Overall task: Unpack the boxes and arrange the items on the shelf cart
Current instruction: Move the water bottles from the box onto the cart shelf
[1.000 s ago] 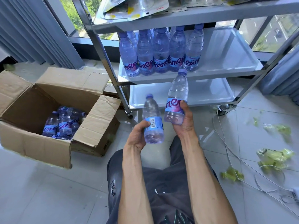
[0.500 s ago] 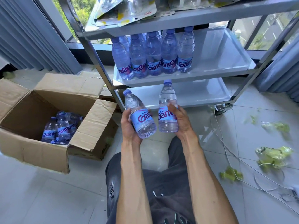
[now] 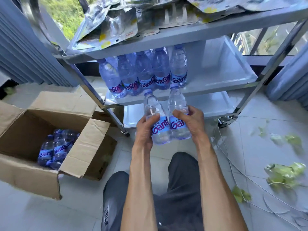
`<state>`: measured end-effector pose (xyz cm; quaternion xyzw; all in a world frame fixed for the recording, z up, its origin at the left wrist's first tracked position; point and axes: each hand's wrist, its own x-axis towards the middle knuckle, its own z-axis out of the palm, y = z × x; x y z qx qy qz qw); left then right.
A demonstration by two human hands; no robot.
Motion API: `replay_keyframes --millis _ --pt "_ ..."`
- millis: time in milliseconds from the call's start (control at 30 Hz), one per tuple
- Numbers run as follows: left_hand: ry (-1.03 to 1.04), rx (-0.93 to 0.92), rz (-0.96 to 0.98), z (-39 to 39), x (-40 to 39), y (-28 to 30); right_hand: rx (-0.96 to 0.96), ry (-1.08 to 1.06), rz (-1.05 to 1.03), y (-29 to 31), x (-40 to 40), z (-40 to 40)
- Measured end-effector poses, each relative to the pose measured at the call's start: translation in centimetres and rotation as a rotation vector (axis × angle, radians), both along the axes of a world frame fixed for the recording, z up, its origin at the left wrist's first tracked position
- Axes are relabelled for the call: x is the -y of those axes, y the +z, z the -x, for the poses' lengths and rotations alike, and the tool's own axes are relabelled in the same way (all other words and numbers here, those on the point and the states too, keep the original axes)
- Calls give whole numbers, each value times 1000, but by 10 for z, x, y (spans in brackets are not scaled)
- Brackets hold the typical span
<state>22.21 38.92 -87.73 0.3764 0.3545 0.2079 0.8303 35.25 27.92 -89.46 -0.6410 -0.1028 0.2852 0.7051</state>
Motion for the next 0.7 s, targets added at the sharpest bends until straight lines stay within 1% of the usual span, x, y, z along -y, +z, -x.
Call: replay_keyframes --millis 67,167,300,367,500,567,700 --pt "91 -127 -226 -22 -5 4 69 -34 -37 7 4 -21" --pt "144 -183 -501 -57 -7 9 194 -114 -51 18 5 -52" --pt "216 -213 -678 -97 -5 16 372 -199 -6 33 -3 -89" --pt "267 -236 -707 -112 -3 18 464 -256 39 37 -10 -106" --pt "347 -197 -673 -128 -2 21 514 -324 -2 44 -31 -138" --pt "352 -188 -662 -130 -2 22 547 -313 22 45 -43 -152" --pt "337 -193 -676 -128 -2 20 514 -214 103 41 -60 -172"
